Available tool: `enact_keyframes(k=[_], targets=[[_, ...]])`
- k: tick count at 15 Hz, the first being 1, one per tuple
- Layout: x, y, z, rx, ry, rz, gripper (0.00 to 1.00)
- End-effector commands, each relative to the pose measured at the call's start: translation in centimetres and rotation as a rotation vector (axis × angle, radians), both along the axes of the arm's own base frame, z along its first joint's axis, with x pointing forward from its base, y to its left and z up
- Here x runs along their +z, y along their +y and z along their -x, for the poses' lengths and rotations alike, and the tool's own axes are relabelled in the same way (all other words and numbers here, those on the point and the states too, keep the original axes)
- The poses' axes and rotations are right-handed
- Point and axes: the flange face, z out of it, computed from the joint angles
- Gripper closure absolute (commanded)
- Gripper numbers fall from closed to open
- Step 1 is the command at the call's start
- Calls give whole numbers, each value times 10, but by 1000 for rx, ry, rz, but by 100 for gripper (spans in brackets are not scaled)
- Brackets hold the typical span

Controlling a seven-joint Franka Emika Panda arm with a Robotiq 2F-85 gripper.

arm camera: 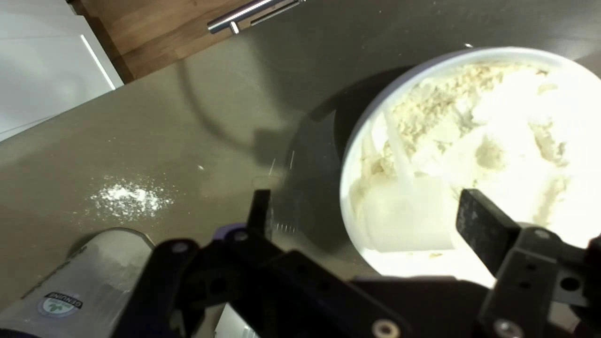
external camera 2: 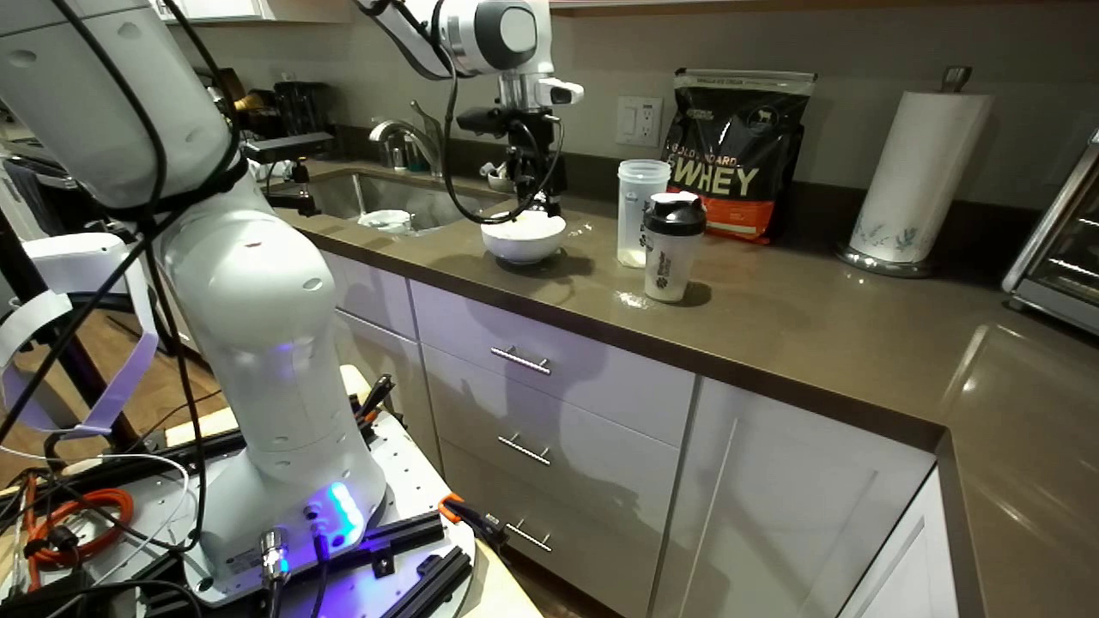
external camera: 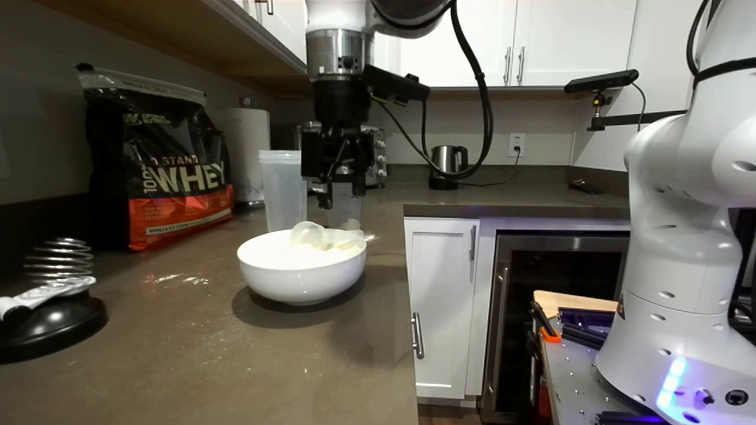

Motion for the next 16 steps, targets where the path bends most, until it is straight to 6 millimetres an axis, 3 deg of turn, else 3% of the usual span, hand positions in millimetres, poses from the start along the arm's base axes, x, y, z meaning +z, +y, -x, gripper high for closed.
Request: enact_keyframes(k=[1, 9, 16], targets=[[1, 2, 0, 6, 0, 0, 0], [8, 12, 1, 31, -55, -25, 0], [18, 55, -1, 128, -175, -71, 0]])
